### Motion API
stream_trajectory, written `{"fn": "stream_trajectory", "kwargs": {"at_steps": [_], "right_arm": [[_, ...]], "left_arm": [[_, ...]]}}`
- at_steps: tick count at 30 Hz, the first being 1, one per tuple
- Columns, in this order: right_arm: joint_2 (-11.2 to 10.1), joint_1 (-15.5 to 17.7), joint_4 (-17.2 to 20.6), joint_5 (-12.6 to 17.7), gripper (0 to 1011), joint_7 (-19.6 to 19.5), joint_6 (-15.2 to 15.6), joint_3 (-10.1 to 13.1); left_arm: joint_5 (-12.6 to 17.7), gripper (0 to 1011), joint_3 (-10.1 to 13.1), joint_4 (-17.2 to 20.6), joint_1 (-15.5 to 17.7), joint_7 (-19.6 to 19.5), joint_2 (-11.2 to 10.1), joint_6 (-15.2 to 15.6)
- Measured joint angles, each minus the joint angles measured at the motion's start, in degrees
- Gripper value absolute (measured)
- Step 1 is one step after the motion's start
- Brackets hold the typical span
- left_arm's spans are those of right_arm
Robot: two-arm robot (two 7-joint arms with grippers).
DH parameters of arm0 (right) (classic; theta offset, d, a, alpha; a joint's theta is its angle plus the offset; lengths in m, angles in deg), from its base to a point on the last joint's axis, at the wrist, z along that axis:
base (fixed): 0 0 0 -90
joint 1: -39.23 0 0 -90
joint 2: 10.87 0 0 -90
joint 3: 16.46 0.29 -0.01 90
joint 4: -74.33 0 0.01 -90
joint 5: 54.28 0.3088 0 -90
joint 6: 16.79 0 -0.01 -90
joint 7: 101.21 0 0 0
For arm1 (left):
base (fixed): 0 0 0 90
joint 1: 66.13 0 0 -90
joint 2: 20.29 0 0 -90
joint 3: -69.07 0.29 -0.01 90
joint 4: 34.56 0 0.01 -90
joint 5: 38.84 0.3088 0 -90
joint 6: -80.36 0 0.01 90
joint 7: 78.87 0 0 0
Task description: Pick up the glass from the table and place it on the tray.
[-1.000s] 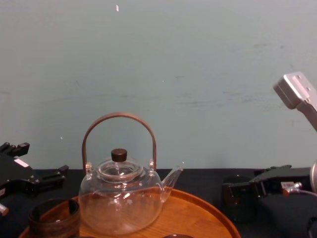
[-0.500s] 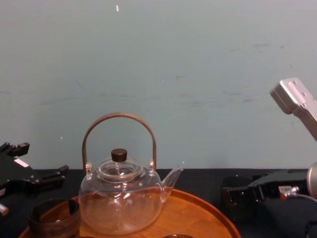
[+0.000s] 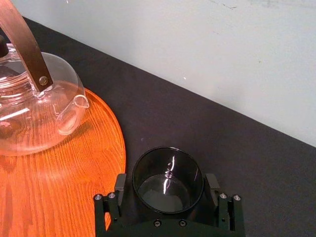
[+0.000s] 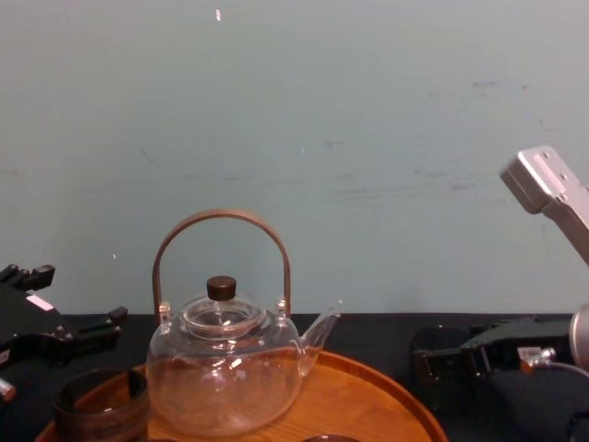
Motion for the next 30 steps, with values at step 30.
{"fn": "stream_trajectory", "kwargs": {"at_steps": [30], "right_arm": [[-0.08,0.04,0.09,0.25,883,0.00,-0.02,-0.01]], "left_arm": [[0.00,1001,0.00,0.00,0.00,-0.01,0.00,0.00]]}}
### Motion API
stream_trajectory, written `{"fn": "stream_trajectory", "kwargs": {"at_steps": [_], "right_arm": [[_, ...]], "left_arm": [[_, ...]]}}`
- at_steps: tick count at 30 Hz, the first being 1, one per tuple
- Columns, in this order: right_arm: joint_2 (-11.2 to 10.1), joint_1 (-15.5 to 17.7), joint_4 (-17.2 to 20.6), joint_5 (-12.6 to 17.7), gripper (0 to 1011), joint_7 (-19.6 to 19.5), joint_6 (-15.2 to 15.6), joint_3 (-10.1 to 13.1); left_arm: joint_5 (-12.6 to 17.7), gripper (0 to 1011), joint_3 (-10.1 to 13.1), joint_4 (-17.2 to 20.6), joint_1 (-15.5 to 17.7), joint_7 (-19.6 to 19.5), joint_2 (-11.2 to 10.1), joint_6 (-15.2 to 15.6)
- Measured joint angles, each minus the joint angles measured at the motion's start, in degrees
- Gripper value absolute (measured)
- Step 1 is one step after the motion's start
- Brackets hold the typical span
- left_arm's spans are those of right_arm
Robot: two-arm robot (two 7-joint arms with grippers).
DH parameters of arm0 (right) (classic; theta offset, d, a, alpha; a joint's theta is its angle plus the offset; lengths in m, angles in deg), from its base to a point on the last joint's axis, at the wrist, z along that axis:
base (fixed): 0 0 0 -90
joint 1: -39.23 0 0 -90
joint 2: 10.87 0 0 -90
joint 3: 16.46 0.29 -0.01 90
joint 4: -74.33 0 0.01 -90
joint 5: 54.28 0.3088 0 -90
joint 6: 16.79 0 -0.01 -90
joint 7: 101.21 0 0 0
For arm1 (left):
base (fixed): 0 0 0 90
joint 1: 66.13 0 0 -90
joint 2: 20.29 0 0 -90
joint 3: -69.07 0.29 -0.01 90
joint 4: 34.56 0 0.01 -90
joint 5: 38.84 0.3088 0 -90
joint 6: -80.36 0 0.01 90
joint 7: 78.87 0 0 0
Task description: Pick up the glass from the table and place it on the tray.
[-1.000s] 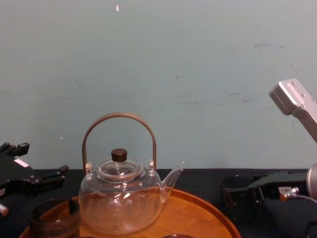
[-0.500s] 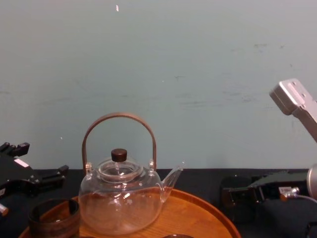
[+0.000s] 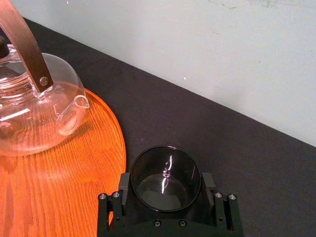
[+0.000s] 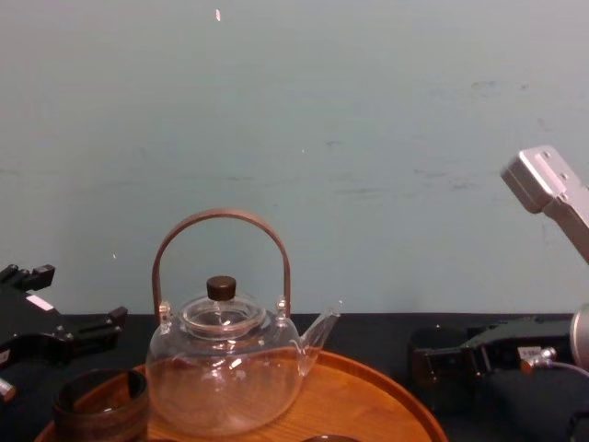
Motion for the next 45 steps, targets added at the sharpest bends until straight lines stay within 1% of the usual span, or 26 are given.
{"fn": "stream_trajectory", "kwargs": {"at_steps": [8,14,17,21,24,28,31,32,35,38,41,42,45], "right_arm": [[-0.14,0.28,0.42,0.18,883,0.65,-0.22,0.26],[-1.09,1.56,2.98,0.81,883,1.50,-0.48,0.94],[-1.81,2.47,5.16,1.35,883,1.67,-0.34,1.47],[-3.23,4.05,9.17,2.26,883,1.75,0.03,2.44],[-3.87,4.71,11.04,2.66,883,1.75,0.23,2.87],[-5.41,6.18,15.27,3.55,883,1.74,0.73,3.59],[-6.31,6.89,17.30,3.99,883,1.93,0.89,3.83],[-6.91,7.31,18.44,4.31,883,2.26,0.91,3.88],[-7.99,7.90,20.14,4.86,883,3.23,0.58,3.71],[-8.64,8.06,20.88,5.25,883,4.16,-0.01,3.25],[-9.30,7.89,21.16,5.72,883,5.91,-1.09,1.90],[-9.30,7.89,21.16,5.72,883,5.91,-1.09,1.90],[-9.54,7.07,20.72,5.89,883,7.54,-2.23,0.20]], "left_arm": [[0.00,1001,0.00,0.00,0.00,0.00,0.00,0.00],[0.00,1001,0.00,0.00,0.00,0.00,0.00,0.00],[0.00,1001,0.00,0.00,0.00,0.00,0.00,0.00],[0.00,1001,0.00,0.00,0.00,0.00,0.00,0.00],[0.00,1002,0.00,0.00,0.00,0.00,0.00,0.00],[0.00,1001,0.00,0.00,0.00,0.00,0.00,0.00],[0.00,1001,0.00,0.00,0.00,0.00,0.00,0.00],[0.00,1001,0.00,0.00,0.00,0.00,0.00,0.00],[0.00,1001,0.00,0.00,0.00,0.00,0.00,0.00],[0.00,1001,0.00,0.00,0.00,0.01,0.00,0.00],[0.00,1001,0.00,0.00,0.00,0.00,0.00,0.00],[0.00,1001,0.00,0.00,0.00,0.00,0.00,0.00],[0.00,1001,0.00,0.00,0.00,0.00,0.00,0.00]]}}
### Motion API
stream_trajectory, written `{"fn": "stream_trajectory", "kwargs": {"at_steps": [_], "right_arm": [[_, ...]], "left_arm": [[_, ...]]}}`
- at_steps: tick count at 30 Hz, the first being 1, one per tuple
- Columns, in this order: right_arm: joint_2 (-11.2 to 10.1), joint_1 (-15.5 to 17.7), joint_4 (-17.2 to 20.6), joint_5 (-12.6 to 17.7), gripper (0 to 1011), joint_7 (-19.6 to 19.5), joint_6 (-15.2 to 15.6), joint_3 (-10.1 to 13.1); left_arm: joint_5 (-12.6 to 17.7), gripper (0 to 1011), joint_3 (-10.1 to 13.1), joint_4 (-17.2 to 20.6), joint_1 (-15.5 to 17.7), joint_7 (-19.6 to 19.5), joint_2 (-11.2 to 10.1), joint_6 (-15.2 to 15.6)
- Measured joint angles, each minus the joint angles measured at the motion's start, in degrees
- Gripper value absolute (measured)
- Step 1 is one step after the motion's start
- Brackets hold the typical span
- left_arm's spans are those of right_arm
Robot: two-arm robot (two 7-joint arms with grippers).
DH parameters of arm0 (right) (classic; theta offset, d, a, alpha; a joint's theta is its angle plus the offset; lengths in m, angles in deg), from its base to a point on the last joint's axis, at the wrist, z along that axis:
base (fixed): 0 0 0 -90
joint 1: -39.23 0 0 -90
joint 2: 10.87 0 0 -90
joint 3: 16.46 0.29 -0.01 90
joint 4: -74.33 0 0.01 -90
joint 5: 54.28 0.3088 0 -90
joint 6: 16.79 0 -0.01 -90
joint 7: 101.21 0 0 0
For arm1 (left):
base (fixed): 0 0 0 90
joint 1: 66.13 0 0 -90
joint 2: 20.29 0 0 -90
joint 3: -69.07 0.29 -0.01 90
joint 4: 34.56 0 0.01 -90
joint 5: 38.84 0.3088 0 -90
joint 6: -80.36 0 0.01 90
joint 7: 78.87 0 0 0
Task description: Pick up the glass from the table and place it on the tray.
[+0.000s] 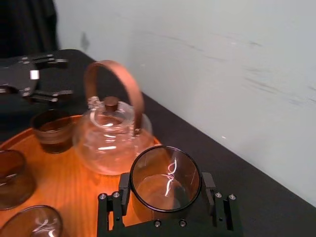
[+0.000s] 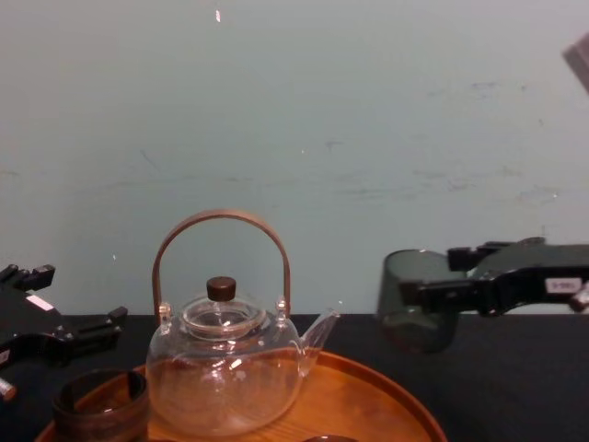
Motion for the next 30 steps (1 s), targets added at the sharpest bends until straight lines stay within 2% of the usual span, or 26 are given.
{"fn": "stream_trajectory", "kwargs": {"at_steps": [9,16,30], "right_arm": [[0.65,-2.84,-3.18,0.35,883,3.47,-2.92,-4.28],[1.71,-4.54,-5.89,0.37,883,3.82,-3.75,-6.56],[3.17,-6.12,-11.41,0.12,883,2.87,-5.09,-8.74]], "left_arm": [[0.00,1001,0.00,0.00,0.00,0.00,0.00,0.00],[0.00,1001,0.00,0.00,0.00,0.00,0.00,-0.01],[0.00,1002,0.00,0.00,0.00,0.00,0.00,0.00]]}}
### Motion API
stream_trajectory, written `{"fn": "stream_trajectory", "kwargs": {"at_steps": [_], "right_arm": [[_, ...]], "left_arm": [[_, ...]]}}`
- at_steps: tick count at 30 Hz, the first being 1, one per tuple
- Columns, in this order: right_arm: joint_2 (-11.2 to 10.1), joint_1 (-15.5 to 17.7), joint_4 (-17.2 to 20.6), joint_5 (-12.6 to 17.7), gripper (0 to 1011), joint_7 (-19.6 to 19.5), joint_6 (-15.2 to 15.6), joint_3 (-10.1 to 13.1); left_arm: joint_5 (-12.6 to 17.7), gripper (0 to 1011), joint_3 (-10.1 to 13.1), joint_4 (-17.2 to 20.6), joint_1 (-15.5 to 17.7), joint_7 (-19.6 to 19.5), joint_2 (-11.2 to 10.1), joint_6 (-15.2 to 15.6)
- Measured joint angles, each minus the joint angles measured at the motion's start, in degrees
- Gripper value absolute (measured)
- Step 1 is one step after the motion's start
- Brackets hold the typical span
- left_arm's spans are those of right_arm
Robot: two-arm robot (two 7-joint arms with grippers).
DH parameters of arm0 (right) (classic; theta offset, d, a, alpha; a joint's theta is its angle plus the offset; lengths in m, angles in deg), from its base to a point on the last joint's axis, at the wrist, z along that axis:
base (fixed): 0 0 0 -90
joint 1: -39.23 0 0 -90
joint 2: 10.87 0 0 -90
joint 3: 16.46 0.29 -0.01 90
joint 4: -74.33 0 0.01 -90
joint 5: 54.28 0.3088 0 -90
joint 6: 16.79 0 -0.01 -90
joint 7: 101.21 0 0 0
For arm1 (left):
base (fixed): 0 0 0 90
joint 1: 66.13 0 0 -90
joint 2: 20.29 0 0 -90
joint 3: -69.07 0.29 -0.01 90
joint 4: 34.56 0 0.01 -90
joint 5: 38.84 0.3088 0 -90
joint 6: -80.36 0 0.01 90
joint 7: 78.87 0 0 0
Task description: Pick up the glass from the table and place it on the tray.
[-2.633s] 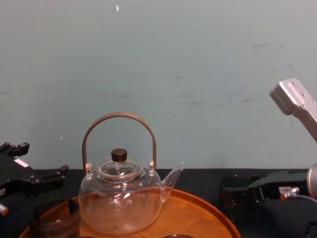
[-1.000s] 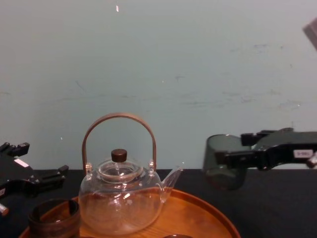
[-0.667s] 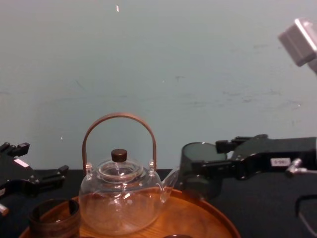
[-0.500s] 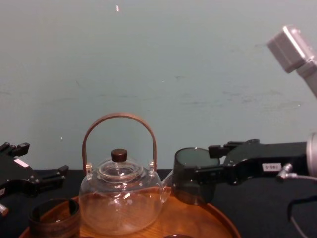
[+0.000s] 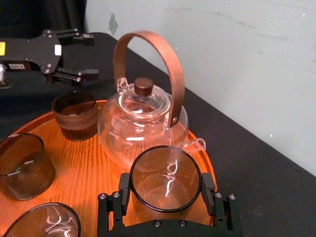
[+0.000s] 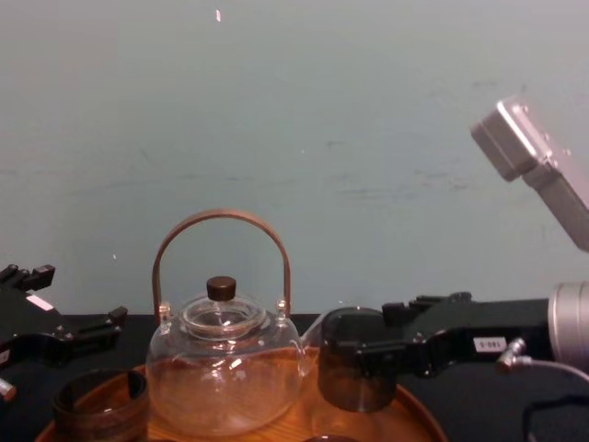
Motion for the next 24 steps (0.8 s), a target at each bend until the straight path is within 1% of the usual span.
{"fn": "stream_trajectory", "kwargs": {"at_steps": [10,24], "right_arm": [[0.35,-0.01,-2.15,-0.02,883,0.46,-1.12,-0.66],[0.58,0.32,-4.06,-0.30,883,0.44,-1.62,-1.08]], "left_arm": [[0.00,1001,0.00,0.00,0.00,0.00,0.00,0.00],[0.00,1001,0.00,0.00,0.00,0.00,0.00,0.00]]}}
